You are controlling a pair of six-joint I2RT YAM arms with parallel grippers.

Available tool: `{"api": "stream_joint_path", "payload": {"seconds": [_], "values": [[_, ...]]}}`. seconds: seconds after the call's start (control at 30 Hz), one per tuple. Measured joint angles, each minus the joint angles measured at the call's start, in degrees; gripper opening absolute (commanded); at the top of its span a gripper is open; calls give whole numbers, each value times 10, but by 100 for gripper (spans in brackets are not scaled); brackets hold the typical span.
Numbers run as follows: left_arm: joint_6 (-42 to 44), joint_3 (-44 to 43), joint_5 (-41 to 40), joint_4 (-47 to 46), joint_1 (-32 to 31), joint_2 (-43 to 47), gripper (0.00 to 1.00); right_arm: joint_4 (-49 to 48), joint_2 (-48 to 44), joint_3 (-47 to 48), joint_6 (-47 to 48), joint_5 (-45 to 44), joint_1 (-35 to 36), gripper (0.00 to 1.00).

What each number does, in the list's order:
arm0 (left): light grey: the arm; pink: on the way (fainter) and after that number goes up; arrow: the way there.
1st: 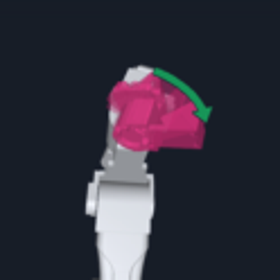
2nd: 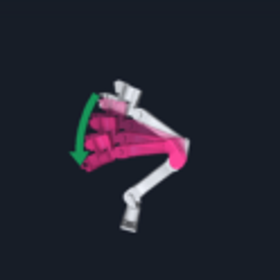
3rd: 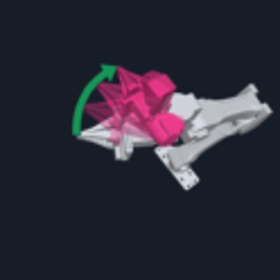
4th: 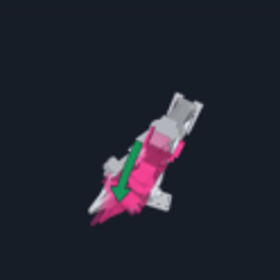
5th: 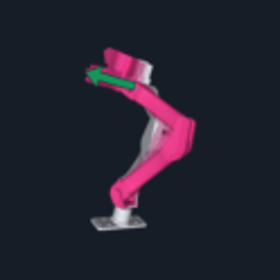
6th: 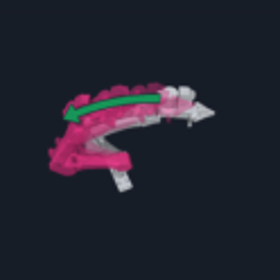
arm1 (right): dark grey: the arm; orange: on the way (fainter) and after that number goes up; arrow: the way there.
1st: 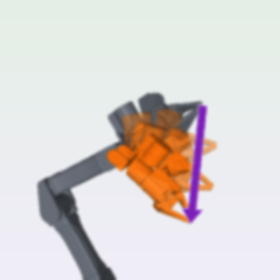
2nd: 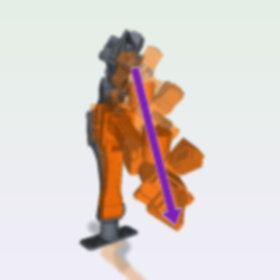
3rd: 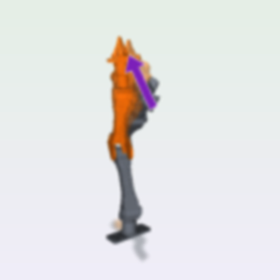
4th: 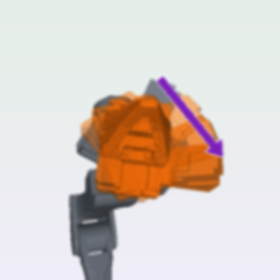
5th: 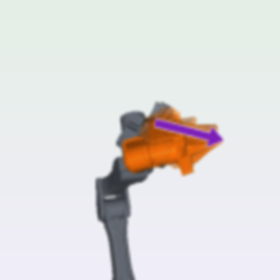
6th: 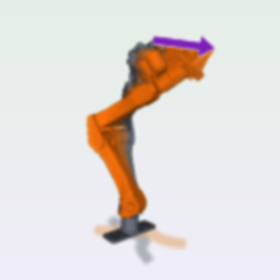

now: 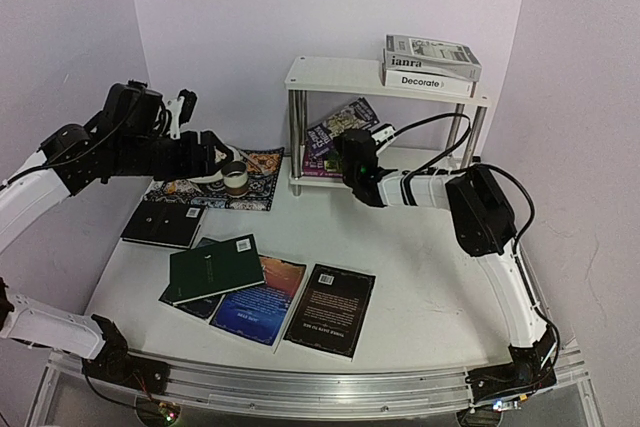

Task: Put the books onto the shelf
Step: Place the book on the book pile on the shelf.

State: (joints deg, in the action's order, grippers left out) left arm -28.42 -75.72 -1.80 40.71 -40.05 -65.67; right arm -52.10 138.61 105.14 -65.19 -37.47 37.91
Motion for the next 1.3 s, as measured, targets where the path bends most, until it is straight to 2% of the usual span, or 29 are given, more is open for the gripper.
{"api": "stream_joint_path", "payload": {"seconds": [0.33, 0.7, 0.9, 1.3], "values": [[26, 0, 1, 14, 0, 7, 80, -30, 31, 15, 29, -54, 35, 4], [45, 0, 10, 51, 0, 9, 80, -128, 97, 42, 67, -139, 56, 3], [45, 0, 29, 59, 0, 7, 81, -145, 122, 72, 70, -155, 56, 3], [42, 0, 47, 59, 0, -1, 81, -152, 124, 75, 64, -170, 56, 5]]}}
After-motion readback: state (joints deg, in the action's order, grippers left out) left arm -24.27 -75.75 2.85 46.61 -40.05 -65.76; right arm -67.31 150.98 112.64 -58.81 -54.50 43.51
